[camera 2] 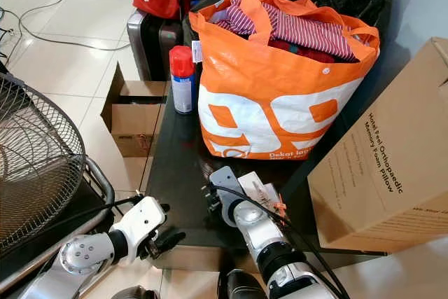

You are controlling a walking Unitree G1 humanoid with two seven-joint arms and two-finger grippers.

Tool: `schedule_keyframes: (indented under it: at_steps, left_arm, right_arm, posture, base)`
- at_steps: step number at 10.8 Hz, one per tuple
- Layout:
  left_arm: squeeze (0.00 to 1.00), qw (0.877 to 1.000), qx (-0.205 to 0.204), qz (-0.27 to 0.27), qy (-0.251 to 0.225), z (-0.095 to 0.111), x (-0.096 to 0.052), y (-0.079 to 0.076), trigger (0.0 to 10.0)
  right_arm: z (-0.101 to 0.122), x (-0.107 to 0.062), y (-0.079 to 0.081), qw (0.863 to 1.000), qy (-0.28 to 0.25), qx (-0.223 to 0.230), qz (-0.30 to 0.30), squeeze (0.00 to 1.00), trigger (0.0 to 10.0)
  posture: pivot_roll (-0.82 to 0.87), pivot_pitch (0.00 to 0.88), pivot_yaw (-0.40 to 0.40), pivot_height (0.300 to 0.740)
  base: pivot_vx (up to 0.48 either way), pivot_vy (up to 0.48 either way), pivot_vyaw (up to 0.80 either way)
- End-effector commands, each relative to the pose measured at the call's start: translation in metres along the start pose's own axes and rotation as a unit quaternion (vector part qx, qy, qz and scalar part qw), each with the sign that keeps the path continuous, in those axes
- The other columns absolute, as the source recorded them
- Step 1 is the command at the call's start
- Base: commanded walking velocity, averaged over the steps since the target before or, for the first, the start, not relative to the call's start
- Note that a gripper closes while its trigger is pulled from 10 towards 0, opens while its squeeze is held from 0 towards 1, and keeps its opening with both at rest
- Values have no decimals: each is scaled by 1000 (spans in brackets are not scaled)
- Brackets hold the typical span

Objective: Hang keys on a hook

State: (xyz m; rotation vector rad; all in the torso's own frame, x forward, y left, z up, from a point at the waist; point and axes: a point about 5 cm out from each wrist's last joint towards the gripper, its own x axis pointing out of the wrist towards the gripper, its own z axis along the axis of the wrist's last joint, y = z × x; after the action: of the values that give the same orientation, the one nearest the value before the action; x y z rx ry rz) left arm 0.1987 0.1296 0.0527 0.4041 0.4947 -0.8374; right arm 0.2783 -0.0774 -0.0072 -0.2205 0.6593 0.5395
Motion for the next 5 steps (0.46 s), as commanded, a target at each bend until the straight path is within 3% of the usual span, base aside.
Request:
schedule_keyframes:
  at_steps: [1,2,3,4,5]
  left_arm:
    - [0,1000,0,-10,0,-1,-1,-5,10000]
    - [0,1000,1,-10,-1,-1,-1,-5,10000]
    - [0,1000,2,-11,-1,-1,-1,-5,10000]
    - [0,1000,3,-11,-1,-2,-1,-5,10000]
    - [0,1000,4,-13,-2,-2,-2,-5,10000]
  right_arm:
    - [-15,-2,-4,1000,29,3,-11,0,0]
    - [-13,-2,-2,1000,22,2,7,0,431]
    - [-11,-3,-1,1000,15,-1,27,0,4980]
    - [-9,-4,-1,999,4,7,37,1000,10000]
    - [-4,-5,-4,999,-13,17,36,1000,10000]
  posture:
    - [11,137,-83,740]
    - [11,132,-81,740]
    - [11,130,-81,740]
    - [9,127,-81,740]
    - [7,123,-79,740]
  base:
    - [0,0,0]
    - [0,0,0]
    - [0,0,0]
    - [0,0,0]
    - [0,0,0]
